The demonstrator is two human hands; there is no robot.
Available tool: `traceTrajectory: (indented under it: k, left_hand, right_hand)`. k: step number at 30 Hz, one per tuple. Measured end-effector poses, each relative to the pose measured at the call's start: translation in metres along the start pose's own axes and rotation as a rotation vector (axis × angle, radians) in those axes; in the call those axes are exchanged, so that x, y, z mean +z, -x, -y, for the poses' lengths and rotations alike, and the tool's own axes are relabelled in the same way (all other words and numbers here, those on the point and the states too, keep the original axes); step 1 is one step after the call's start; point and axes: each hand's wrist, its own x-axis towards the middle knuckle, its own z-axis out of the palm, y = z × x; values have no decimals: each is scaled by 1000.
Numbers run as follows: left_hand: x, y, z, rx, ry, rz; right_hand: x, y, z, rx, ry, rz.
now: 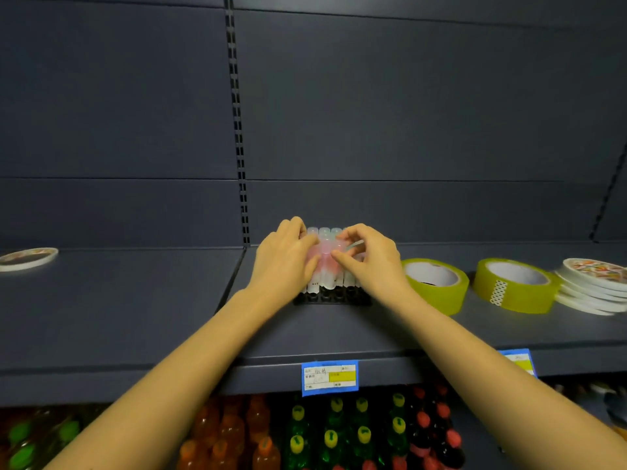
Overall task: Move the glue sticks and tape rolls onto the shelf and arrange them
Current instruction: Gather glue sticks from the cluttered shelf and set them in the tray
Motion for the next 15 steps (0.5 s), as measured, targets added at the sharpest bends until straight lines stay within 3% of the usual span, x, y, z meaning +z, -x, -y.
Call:
traceTrajectory:
  k: [5,8,11,15]
  left_hand:
    - [-2,10,0,-37,-43,57]
    - [-5,18,-1,-20,-126,141]
    - [-13,31,3,-82,-148,85]
    - [-34,51,21,-202,-147,26]
  right_hand:
    - [4,0,-4,-53,83,21]
    - [3,-5,0,-125,312,73]
    - [-1,-16,8,-155,497,129]
    - [-8,-26,20,-157,567,159]
